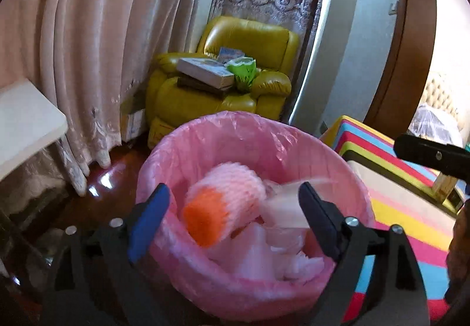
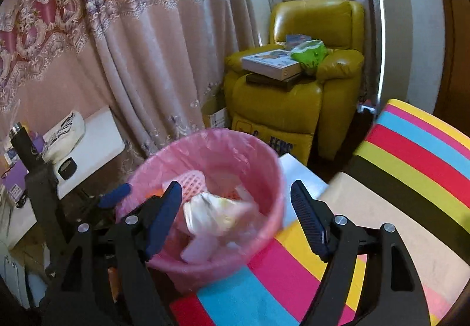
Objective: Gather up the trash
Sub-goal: 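Move both tools back over the table toward the two boxes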
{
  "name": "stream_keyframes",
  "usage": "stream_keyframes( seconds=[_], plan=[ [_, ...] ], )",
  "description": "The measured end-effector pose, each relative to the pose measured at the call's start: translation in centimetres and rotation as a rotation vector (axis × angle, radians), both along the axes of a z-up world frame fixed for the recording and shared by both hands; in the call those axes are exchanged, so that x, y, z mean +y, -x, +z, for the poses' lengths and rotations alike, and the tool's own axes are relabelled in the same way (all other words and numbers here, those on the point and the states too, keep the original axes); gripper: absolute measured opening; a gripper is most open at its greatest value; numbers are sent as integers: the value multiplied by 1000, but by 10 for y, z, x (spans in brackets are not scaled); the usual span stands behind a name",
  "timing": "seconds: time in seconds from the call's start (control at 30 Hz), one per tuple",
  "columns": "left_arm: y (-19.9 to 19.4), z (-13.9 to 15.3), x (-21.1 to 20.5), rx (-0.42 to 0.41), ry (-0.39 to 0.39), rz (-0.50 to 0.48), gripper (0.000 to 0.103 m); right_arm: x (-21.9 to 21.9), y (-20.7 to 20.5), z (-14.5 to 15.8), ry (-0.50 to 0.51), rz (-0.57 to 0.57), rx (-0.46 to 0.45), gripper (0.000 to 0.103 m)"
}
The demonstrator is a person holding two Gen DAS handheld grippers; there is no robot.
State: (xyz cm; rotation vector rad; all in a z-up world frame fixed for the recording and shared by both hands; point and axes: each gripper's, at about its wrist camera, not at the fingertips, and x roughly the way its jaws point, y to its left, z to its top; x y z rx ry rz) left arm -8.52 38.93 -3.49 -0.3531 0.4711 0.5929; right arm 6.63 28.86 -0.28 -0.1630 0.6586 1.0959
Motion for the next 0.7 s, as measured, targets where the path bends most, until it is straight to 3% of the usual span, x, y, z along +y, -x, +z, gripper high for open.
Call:
stream_keyframes(
  seconds=[0.03, 0.1, 0.33, 0.5, 0.7],
  plan=[
    [1, 0, -8, 7, -29, 5, 99, -7, -1, 0, 3, -10, -10, 73],
    [4, -1, -21, 14, -63, 4, 98, -28, -2, -2, 2, -34, -29, 73],
    [-6, 5, -77, -21, -44, -115, 98, -107, -7, -11, 41, -144, -99, 74],
    [-57, 16, -143, 5, -61, -323, 98, -171, -21, -15, 67, -276, -134, 79],
    [-136, 20, -217, 66, -34, -487, 98, -258, -52, -22, 114, -471, -161, 83]
  ],
)
